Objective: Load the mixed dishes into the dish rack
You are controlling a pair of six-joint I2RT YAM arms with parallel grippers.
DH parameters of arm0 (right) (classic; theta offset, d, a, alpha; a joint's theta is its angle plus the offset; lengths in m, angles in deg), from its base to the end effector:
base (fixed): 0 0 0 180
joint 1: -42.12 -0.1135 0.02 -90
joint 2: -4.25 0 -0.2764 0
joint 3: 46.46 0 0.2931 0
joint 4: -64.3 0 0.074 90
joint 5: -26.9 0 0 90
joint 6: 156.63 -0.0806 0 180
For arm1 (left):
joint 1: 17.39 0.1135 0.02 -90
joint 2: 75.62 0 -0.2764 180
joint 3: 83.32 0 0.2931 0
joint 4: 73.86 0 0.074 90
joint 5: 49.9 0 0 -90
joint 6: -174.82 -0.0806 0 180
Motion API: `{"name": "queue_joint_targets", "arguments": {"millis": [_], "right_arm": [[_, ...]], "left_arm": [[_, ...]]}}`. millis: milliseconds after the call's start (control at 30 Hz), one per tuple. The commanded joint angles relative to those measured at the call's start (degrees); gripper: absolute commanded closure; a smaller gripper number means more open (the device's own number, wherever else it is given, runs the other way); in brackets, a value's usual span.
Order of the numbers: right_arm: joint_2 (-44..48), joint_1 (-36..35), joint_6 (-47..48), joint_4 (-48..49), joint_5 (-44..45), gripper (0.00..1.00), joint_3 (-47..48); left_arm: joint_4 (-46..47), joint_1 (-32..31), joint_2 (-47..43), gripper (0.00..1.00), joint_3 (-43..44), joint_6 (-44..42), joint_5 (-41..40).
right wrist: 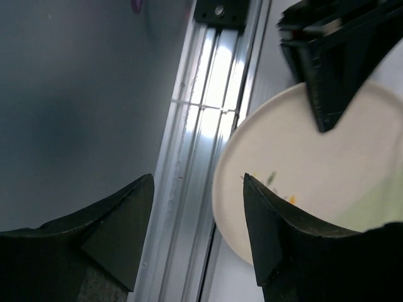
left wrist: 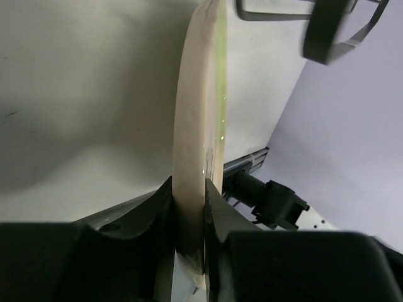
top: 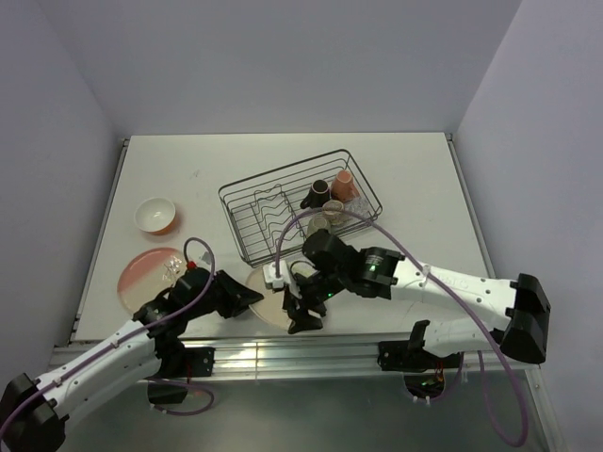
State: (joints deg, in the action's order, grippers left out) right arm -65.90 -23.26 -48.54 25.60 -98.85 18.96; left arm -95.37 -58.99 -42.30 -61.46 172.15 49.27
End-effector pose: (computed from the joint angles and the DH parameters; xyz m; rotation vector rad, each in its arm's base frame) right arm 0.0903 0.3101 0.2535 -1.8486 1.5713 1.1248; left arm 0.1449 -0.1458 0.1235 -0.8808 2.3722 -1.3267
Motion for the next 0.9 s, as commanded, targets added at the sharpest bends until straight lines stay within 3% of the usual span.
{"name": "queue_joint_targets", "arguments": {"millis": [0,333,533,867], "right_arm": [[4.84,5.25,2.47,-3.07,-7.66,0.34,6.32],[11.78,17.65,0.72,-2.81,-14.35,0.33,8.89],[17.41,25.03,0.72,-1.49,-14.00,0.32,7.22],[21.54,32.15,-2.88,1.40,-14.88,0.32,4.67]], "left_arm": [[0.21,-0.06,1.03,1.00,8.23,-6.45,1.99],[-10.16,-0.06,14.13,1.00,27.63,-27.09,4.98],[-18.24,-0.14,18.62,1.00,40.11,-39.75,8.23],[-26.07,-0.14,26.70,1.00,53.49,-50.58,12.02]]}}
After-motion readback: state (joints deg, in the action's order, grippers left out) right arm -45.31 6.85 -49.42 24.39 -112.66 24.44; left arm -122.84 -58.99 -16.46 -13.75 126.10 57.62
